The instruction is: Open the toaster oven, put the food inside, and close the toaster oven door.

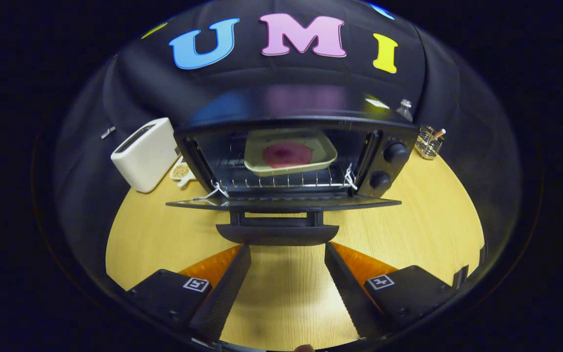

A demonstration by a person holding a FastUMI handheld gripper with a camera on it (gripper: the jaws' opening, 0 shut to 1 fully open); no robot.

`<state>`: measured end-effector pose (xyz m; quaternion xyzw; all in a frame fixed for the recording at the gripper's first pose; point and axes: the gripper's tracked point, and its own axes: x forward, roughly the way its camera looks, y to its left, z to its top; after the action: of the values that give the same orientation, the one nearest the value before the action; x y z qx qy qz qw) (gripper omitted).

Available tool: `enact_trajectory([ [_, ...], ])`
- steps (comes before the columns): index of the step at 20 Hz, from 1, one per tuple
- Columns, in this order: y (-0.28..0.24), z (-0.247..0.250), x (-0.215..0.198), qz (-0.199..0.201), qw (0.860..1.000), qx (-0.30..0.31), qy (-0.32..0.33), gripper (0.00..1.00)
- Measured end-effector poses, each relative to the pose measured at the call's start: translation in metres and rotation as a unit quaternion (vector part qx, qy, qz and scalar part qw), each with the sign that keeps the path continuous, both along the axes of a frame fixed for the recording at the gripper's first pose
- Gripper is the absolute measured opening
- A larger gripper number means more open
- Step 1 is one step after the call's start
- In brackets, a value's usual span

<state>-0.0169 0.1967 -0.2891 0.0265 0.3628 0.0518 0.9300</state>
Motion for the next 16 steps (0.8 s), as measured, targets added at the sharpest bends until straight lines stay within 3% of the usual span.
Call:
enact_trajectory([
  [6,-0.016,0.064,0.041,-0.014,0.996,0.008,-0.087,1.00],
  [9,-0.026,0.094,0.040,-0.006,0.991,0.009,-0.131,1.00],
  [16,-0.073,0.217,0.028,-0.008,0.961,-0.010,-0.277,0.99],
])
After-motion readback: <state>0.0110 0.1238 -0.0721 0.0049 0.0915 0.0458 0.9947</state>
